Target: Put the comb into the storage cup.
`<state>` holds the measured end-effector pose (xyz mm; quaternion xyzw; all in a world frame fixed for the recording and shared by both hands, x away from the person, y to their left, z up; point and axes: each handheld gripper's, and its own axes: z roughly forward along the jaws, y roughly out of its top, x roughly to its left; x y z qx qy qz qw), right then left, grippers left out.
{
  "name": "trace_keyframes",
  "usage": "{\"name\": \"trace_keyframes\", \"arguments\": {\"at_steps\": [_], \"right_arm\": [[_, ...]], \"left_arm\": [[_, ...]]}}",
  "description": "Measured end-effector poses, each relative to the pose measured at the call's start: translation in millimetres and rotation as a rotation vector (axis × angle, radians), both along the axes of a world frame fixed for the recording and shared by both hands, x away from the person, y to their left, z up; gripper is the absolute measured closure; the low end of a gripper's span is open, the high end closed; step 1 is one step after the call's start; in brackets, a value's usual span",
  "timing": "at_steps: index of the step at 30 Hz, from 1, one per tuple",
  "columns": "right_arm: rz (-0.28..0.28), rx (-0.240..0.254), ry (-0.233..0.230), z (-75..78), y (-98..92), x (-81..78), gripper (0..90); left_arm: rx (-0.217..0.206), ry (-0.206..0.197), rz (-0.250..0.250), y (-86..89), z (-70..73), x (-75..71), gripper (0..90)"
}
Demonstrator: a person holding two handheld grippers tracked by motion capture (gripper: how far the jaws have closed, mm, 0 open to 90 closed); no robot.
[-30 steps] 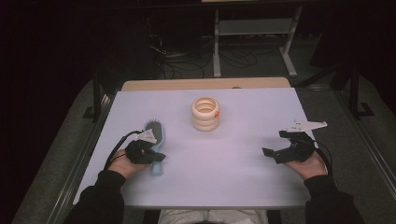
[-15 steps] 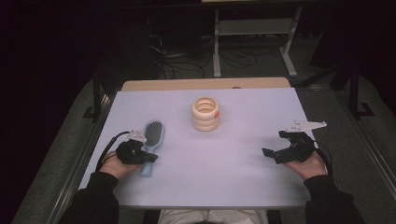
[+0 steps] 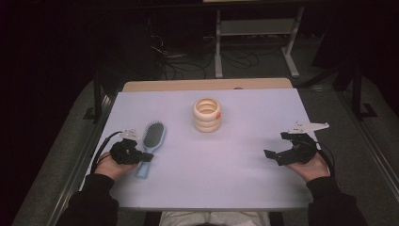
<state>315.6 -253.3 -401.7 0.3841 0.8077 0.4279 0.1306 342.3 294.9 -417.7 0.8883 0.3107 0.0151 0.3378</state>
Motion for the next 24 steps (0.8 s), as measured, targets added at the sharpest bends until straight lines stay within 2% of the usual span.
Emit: {"name": "trace_keyframes", "arguments": {"at_steps": [4, 9, 14, 19, 23, 24], "right_arm": [[0.002, -0.003, 0.001, -0.3, 0.4, 0.1, 0.0], [0.003, -0.005, 0.003, -0.5, 0.8, 0.2, 0.0], [0.003, -0.005, 0.004, -0.5, 1.0, 0.0, 0.0], [0.004, -0.006, 0.002, -0.4, 1.1, -0.1, 0.0], [0.005, -0.006, 0.004, -0.5, 1.2, 0.0, 0.0], [0.005, -0.007, 0.004, -0.5, 1.3, 0.0, 0.0]], "left_arm": [[0.012, -0.022, 0.004, -0.4, 1.2, -1.1, 90.0], [0.027, -0.019, -0.01, -3.4, 0.6, -1.1, 90.0], [0.024, -0.014, -0.011, -4.5, -0.5, -0.9, 90.0], [0.058, -0.011, -0.027, -10.0, -1.9, -1.5, 90.0], [0.129, -0.006, -0.021, -10.2, -5.9, -1.0, 90.0], [0.132, -0.007, -0.018, -9.3, -6.8, -0.7, 90.0]]}}
